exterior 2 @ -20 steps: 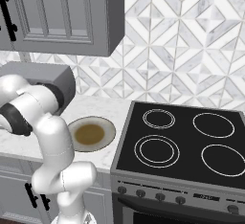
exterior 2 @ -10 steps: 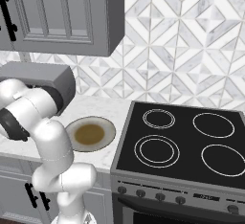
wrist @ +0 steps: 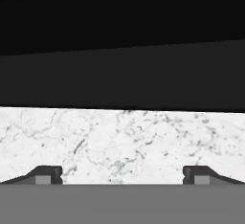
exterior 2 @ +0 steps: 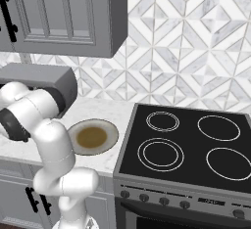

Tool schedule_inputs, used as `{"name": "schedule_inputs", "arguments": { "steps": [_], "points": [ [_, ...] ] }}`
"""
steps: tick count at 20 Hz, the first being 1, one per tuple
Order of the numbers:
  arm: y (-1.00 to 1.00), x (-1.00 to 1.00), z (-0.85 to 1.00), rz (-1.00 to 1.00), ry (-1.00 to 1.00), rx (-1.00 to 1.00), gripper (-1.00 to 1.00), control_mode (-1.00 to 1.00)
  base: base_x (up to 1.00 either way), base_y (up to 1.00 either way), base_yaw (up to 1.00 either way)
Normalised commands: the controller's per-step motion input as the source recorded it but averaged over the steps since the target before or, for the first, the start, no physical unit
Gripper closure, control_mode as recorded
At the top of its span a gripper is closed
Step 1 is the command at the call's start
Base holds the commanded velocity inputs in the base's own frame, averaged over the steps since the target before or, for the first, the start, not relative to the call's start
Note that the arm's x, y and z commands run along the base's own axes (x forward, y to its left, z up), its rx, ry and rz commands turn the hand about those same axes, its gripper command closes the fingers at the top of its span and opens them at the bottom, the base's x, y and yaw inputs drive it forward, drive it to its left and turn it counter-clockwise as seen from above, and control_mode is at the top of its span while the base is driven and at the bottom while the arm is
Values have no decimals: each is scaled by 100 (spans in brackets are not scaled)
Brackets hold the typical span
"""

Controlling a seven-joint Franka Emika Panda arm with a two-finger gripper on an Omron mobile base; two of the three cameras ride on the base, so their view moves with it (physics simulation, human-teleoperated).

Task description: Pick up the kebab skewer and baguette bread, and place them inside the toaster oven. Close the toaster oven door and start by setting the timer.

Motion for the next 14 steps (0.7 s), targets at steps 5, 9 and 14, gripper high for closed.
{"name": "schedule_inputs", "arguments": {
  "steps": [5,9,14],
  "points": [
    [8,-2,-50,0,0,0,-100,-100,0,0,0],
    [5,0,-33,0,-4,0,-100,-100,0,0,0],
    [1,12,-22,0,-7,0,-100,-100,0,0,0]
  ]
}}
